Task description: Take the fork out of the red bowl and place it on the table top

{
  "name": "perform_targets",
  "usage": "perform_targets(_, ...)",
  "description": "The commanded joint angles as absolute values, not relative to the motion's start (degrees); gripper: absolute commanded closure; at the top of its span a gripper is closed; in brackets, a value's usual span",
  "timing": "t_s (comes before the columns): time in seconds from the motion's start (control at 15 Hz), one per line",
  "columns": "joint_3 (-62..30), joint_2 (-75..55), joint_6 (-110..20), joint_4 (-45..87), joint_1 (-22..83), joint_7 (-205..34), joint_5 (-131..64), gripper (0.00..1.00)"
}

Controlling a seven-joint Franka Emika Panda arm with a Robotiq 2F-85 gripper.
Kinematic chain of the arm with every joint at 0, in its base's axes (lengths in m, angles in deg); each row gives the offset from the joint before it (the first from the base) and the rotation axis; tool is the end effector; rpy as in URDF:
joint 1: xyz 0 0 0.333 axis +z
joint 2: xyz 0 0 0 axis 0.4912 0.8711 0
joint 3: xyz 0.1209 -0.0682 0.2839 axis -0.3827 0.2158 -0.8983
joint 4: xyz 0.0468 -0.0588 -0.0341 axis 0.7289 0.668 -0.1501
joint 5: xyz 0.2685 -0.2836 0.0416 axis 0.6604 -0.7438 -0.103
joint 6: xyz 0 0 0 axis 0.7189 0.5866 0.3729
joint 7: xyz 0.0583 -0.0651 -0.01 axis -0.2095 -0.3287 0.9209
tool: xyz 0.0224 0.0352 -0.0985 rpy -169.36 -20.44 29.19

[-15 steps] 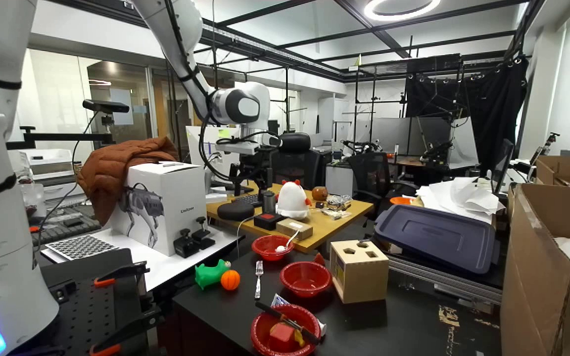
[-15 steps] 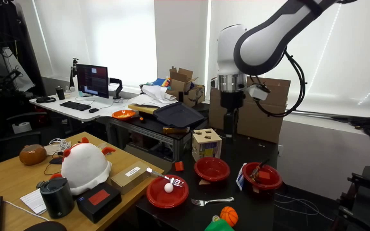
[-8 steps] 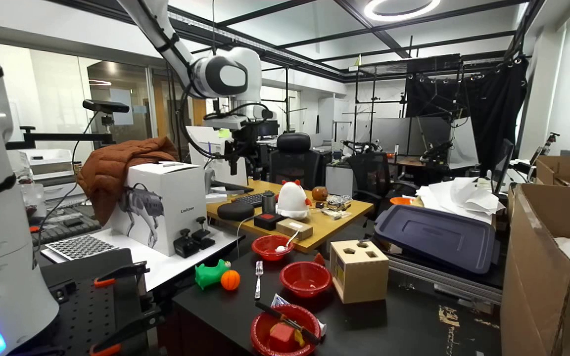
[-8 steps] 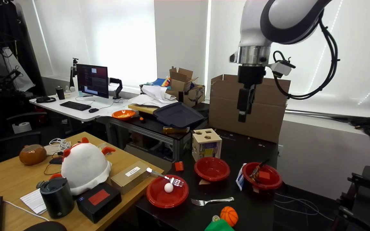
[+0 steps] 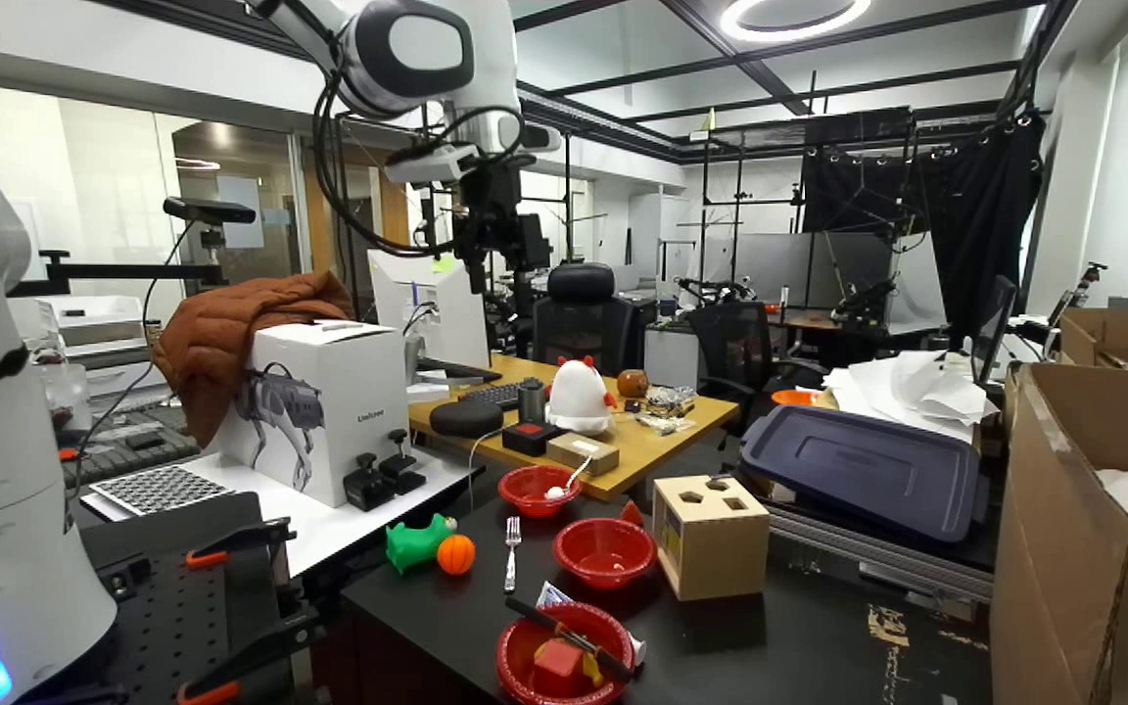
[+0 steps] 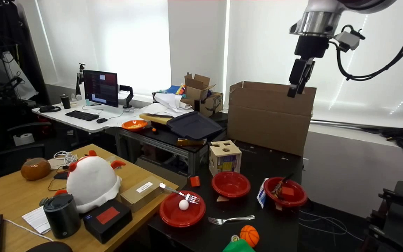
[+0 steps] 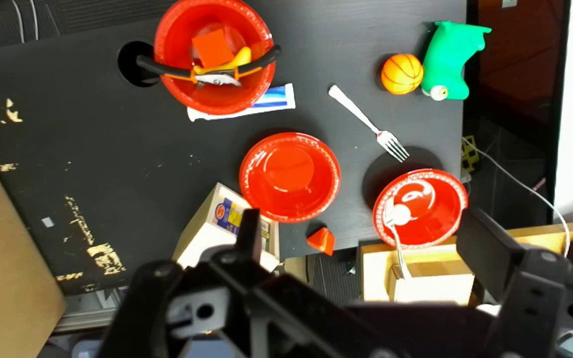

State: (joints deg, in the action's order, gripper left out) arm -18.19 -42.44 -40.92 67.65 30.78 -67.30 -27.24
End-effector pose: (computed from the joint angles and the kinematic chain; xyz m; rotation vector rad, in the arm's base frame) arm 0.4596 -0.0022 0.4281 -3.0794 -0.2911 -0.2170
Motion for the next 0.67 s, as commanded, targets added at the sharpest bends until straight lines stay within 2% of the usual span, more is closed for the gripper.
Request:
perform_targets(0.0,-13.93,-48.96,-37.07,68.73,29.1,-60.13,-28.3,0.0)
perform_targets(0.6,-5.02,-57.28,-26.44,68.76,28.47,-40.31,-28.62,0.0)
